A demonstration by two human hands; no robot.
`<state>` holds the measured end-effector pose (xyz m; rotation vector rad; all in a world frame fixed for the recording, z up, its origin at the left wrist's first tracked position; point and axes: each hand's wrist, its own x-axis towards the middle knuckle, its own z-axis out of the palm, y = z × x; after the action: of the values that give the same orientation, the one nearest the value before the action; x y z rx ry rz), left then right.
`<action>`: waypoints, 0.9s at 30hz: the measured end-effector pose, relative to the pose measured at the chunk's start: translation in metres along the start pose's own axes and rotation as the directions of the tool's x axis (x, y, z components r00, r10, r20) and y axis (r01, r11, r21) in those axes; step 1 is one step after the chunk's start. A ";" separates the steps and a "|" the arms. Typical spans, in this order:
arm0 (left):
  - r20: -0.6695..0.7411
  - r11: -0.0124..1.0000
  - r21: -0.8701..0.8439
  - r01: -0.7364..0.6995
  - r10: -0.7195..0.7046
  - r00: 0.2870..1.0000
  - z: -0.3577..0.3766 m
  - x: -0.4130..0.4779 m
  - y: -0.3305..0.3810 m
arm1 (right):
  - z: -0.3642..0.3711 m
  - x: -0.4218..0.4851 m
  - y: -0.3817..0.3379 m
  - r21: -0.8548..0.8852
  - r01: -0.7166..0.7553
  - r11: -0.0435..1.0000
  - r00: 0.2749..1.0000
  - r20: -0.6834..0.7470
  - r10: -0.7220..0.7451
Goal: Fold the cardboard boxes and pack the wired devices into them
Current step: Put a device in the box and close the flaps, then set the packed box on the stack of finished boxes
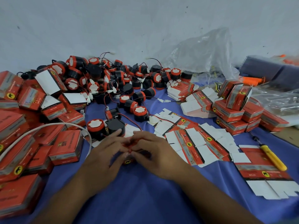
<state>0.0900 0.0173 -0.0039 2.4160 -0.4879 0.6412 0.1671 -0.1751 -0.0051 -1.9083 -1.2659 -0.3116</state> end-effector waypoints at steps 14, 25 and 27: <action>0.102 1.000 -0.011 0.002 0.000 0.995 0.004 -0.006 -0.015 | -0.006 0.000 -0.007 -0.145 0.074 0.987 0.994 0.093 -0.061; -0.072 0.889 -0.319 0.327 -0.367 0.927 0.003 -0.007 -0.020 | -0.040 0.004 -0.016 -0.209 0.045 0.977 0.996 0.082 -0.028; -0.084 0.868 -0.285 0.407 -0.445 0.892 0.002 -0.007 -0.024 | -0.087 0.004 -0.016 -0.320 0.073 0.945 0.955 -0.252 -0.159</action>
<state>0.0964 0.0355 -0.0195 2.1060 0.0343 0.5150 0.1746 -0.2334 0.0612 -1.9625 -1.1963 -0.8520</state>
